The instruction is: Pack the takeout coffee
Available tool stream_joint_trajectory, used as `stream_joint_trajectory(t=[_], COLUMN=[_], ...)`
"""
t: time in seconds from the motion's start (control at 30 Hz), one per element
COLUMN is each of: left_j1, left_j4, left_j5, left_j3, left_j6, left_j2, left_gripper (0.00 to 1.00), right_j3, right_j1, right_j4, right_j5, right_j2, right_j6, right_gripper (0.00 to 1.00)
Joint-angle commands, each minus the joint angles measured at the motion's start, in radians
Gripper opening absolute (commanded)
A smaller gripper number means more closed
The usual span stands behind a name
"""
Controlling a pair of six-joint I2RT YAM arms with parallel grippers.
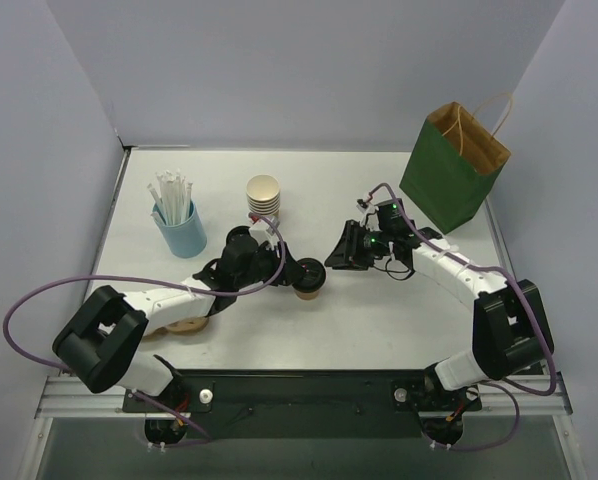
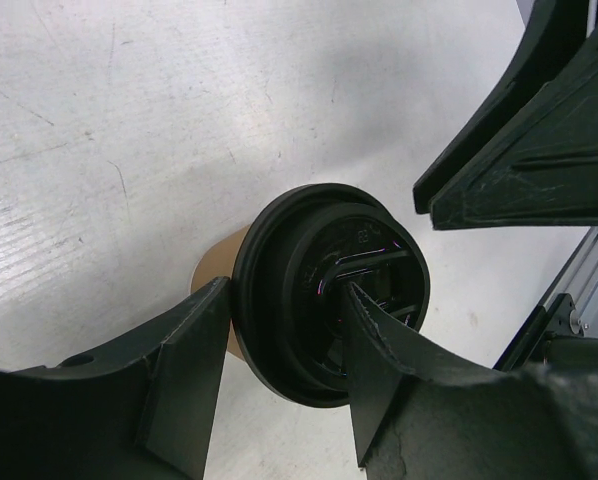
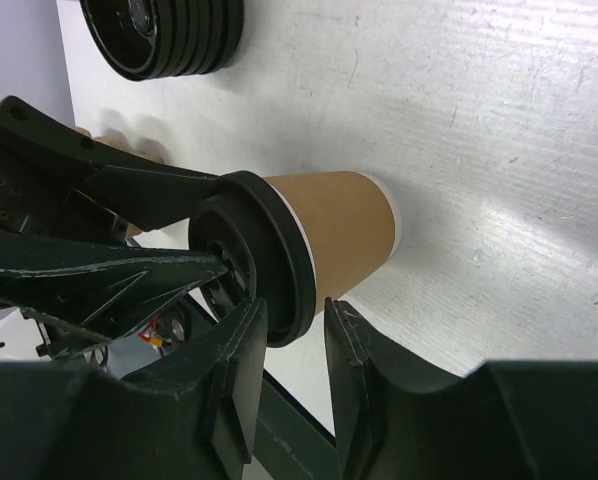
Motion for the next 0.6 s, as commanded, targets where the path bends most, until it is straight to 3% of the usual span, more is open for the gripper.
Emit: stream_joint_trajectory(t=[0.0, 0.33, 0.57], left_j1=[0.001, 0.001, 0.0], left_j4=[-0.151, -0.131, -0.117], left_j5=[-0.006, -0.017, -0.044], left_j3=[-0.027, -0.047, -0.07], left_j6=[0.073, 0.069, 0.058], left_j2=[0.064, 0.08, 0.104], left_gripper=[0.55, 0.55, 0.55], right_j3=[0.0, -0.049, -0.194], right_j1=[-0.004, -0.004, -0.007], right_j4=[0.026, 0.074, 0.134], right_j5=[-0.062, -0.028, 0.054], right_j2=[0.026, 0.078, 0.057], right_j6=[-0.019, -0.014, 0.001], right_gripper=[0.31, 0.25, 0.2])
